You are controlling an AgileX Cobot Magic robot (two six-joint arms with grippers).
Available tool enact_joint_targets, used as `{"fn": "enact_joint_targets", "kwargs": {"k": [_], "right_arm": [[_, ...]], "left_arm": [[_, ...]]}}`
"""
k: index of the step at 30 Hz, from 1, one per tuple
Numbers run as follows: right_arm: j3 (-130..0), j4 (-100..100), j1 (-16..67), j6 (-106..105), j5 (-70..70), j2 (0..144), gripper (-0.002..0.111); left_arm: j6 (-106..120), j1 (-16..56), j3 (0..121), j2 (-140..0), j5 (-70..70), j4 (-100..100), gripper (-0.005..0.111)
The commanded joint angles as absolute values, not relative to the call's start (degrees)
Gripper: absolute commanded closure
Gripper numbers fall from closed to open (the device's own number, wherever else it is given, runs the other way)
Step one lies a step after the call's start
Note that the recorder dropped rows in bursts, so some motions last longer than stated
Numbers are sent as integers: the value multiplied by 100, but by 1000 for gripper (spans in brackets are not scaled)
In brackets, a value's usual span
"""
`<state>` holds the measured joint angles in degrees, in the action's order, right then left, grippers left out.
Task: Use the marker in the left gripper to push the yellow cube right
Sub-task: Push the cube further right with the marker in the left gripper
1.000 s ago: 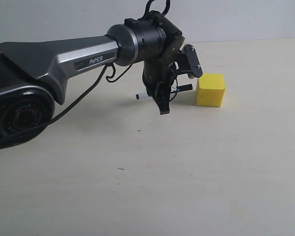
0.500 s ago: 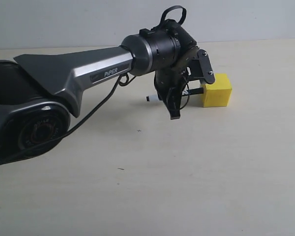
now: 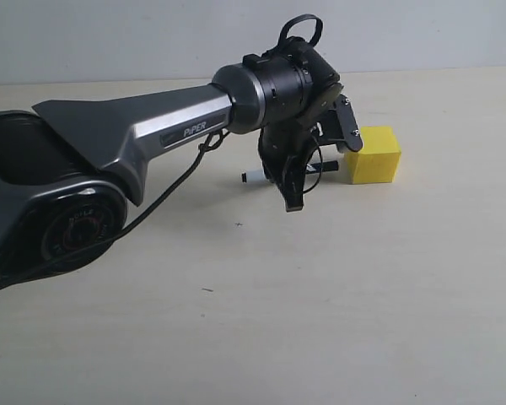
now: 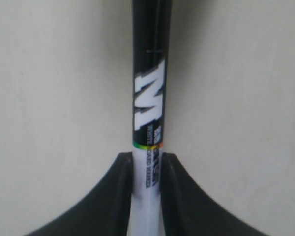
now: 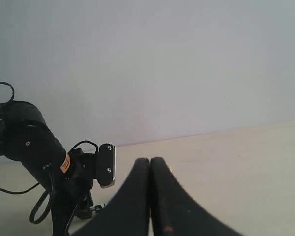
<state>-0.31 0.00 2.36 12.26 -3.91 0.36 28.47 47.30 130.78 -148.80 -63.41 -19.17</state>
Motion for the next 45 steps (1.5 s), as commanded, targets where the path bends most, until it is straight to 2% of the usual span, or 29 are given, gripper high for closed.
{"fn": "enact_joint_targets", "kwargs": {"k": [1, 18, 31, 45], "right_arm": [[0, -37, 198, 1207, -381, 0, 108], [0, -37, 198, 1207, -381, 0, 108], [0, -37, 198, 1207, -381, 0, 108], [0, -37, 198, 1207, -381, 0, 108]], "left_arm": [[2794, 4740, 13121, -14851, -6329, -1974, 107], [2569, 4966, 13201, -14851, -5590, -2044, 107], [2569, 4898, 13459, -14851, -6266, -2030, 107], [2138, 4920, 13459, -14851, -6203, -2455, 107]]}}
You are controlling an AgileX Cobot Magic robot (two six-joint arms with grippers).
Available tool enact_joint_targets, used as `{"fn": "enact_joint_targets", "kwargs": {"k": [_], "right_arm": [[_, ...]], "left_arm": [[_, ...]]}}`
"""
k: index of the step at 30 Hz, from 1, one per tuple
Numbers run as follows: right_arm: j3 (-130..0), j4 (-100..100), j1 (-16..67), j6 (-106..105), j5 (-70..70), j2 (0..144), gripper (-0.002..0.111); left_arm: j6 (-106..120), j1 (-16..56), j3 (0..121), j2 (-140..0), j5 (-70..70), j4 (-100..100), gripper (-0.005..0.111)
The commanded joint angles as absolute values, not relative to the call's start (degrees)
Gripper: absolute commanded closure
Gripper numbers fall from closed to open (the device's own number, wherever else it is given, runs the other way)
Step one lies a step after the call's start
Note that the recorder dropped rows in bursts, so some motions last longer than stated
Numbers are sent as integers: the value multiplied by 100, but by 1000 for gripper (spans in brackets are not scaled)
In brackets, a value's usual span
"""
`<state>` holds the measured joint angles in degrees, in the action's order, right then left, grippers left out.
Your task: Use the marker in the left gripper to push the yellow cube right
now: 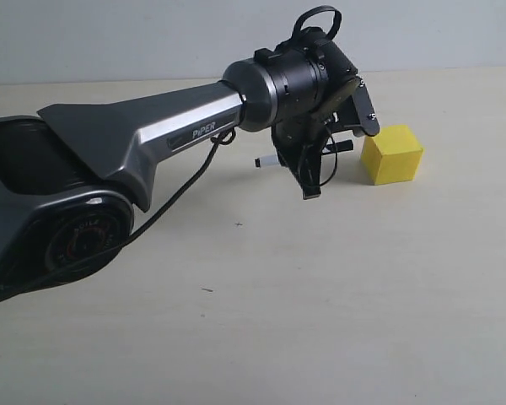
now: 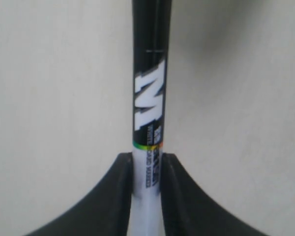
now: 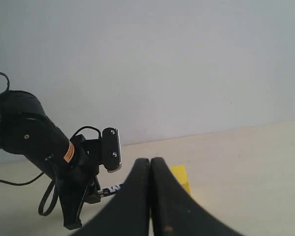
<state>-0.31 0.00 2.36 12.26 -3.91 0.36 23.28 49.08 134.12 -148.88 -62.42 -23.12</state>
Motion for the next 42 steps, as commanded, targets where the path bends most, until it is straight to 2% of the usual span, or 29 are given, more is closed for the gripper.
{"fn": "enact_joint_targets", "kwargs": {"k": [1, 11, 24, 33, 42], "right_arm": [[0, -37, 198, 1207, -381, 0, 108], [0, -37, 198, 1207, -381, 0, 108], [0, -37, 198, 1207, -381, 0, 108], [0, -37, 198, 1207, -381, 0, 108], [0, -37, 198, 1207, -381, 0, 108]], "left_arm": [[2095, 4920, 13459, -14851, -6159, -2455, 107], [2054, 5153, 13459, -14851, -5553, -2445, 107], [1949, 4983, 13459, -14851, -5942, -2466, 107], [1673, 4983, 13459, -14788, -6996, -2413, 107], [728, 4983, 13327, -13923, -6996, -1719, 107]]}}
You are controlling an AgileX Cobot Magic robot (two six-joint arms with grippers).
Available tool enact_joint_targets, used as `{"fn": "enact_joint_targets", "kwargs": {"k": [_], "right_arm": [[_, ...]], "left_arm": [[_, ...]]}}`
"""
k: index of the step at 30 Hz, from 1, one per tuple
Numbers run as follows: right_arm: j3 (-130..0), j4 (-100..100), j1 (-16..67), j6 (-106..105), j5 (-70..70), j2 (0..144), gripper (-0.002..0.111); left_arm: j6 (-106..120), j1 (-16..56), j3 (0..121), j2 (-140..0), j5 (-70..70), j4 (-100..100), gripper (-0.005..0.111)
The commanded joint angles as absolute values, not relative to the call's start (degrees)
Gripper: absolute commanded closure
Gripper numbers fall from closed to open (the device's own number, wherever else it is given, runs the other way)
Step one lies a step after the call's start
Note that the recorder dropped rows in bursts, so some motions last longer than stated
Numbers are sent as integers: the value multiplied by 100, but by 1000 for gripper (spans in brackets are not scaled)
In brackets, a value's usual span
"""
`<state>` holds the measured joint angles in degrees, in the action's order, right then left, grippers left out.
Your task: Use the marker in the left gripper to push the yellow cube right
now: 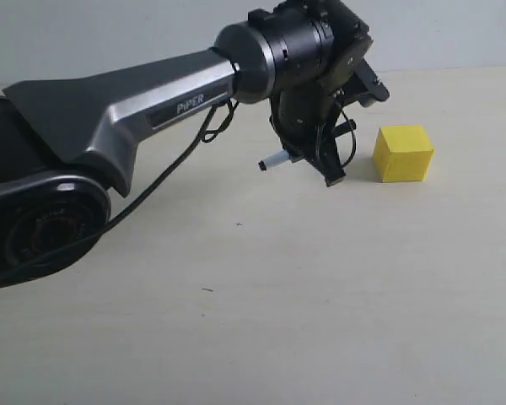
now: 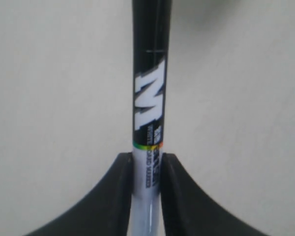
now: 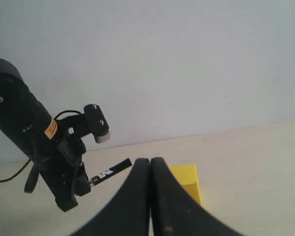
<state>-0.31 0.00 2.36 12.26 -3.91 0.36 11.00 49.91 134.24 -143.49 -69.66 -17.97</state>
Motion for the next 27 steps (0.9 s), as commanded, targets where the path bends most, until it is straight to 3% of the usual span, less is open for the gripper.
{"fn": "enact_joint_targets", "kwargs": {"k": [1, 9, 21, 27], "right_arm": [[0, -37, 198, 1207, -381, 0, 108], [0, -37, 198, 1207, -381, 0, 108], [0, -37, 198, 1207, -381, 0, 108], [0, -37, 198, 1207, -381, 0, 108]], "left_arm": [[728, 4994, 13257, -13843, -6996, -1668, 107], [575, 5339, 13032, -14258, -6996, -3009, 107], [540, 5315, 13111, -14664, -5960, -3103, 107], [536, 5249, 13609, -14921, -6195, -3028, 107]]}}
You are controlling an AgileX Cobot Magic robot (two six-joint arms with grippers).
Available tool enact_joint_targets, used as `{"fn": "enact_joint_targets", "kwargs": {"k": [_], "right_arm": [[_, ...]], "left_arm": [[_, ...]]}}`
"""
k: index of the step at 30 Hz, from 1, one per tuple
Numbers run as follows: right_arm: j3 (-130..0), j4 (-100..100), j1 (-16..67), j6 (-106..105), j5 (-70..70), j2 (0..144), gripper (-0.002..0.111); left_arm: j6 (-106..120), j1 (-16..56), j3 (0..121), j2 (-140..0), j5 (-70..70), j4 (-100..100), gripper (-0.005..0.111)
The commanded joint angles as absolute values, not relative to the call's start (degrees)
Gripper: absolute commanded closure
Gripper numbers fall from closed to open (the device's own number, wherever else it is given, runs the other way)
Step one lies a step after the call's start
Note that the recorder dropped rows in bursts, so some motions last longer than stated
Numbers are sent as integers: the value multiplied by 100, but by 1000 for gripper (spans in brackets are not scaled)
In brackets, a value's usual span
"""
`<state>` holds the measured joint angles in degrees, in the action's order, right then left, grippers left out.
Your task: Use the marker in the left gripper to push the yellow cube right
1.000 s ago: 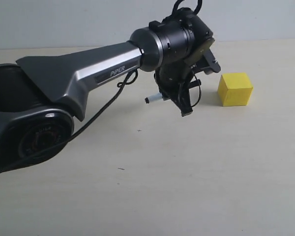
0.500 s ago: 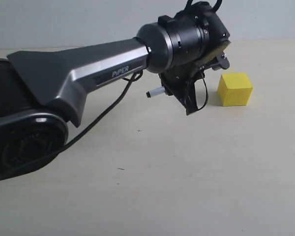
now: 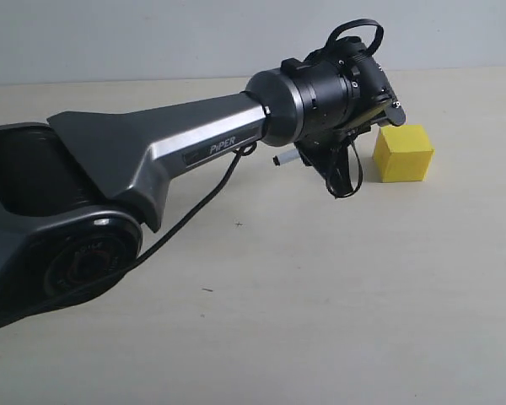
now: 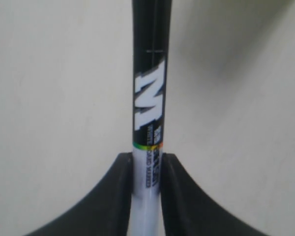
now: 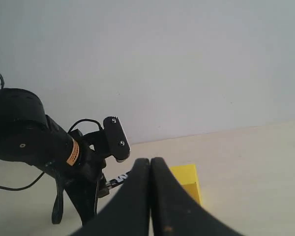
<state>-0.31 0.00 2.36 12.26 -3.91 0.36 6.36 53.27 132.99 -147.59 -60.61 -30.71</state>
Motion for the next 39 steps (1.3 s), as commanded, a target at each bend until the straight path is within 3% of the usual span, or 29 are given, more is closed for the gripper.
{"fn": "enact_joint_targets", "kwargs": {"k": [1, 10, 39], "right_arm": [[0, -37, 198, 1207, -381, 0, 108], [0, -37, 198, 1207, -381, 0, 108], [0, -37, 198, 1207, -381, 0, 108]], "left_arm": [[536, 5250, 13675, -14945, -6218, -2994, 107], [611, 5250, 14155, -15280, -6411, -2939, 107], [715, 5310, 14160, -15342, -5765, -2765, 107]]}}
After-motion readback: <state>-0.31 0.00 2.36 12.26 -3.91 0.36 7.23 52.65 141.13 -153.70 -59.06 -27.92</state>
